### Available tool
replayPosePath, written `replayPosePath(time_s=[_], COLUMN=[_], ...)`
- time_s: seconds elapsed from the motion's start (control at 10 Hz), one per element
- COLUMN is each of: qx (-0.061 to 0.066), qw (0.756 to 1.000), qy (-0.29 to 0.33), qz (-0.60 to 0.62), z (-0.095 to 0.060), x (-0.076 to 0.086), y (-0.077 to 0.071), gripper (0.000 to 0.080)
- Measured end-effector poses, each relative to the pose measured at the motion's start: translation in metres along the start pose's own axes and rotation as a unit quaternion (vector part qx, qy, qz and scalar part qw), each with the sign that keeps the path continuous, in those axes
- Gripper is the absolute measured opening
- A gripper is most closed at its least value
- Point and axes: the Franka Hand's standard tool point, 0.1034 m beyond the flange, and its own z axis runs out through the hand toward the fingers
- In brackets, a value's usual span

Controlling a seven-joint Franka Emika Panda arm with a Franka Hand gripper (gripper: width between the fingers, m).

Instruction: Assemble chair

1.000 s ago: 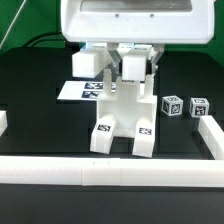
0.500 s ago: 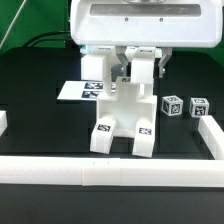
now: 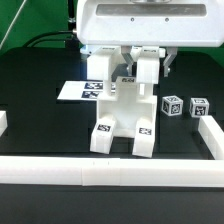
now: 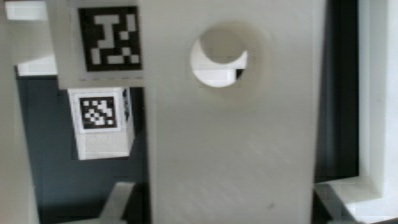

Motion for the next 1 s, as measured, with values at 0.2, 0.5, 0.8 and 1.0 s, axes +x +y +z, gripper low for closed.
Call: replayPosePath(time_s=[0.2, 0.5, 0.8, 1.0], qx=[0.000, -0.001, -0.002, -0.003], qw=[1.000, 1.000, 1.000, 1.000], qy=[-0.002, -0.004, -0.004, 0.000], qz=[0.002, 0.003, 0.004, 0.002], z=[0.003, 0.006, 0.009, 0.018], x=[-0.003, -0.004, -0.005, -0.013], y=[0.000, -0.001, -0.001, -0.003], gripper=[0.0285, 0.0285, 0.0285, 0.0285])
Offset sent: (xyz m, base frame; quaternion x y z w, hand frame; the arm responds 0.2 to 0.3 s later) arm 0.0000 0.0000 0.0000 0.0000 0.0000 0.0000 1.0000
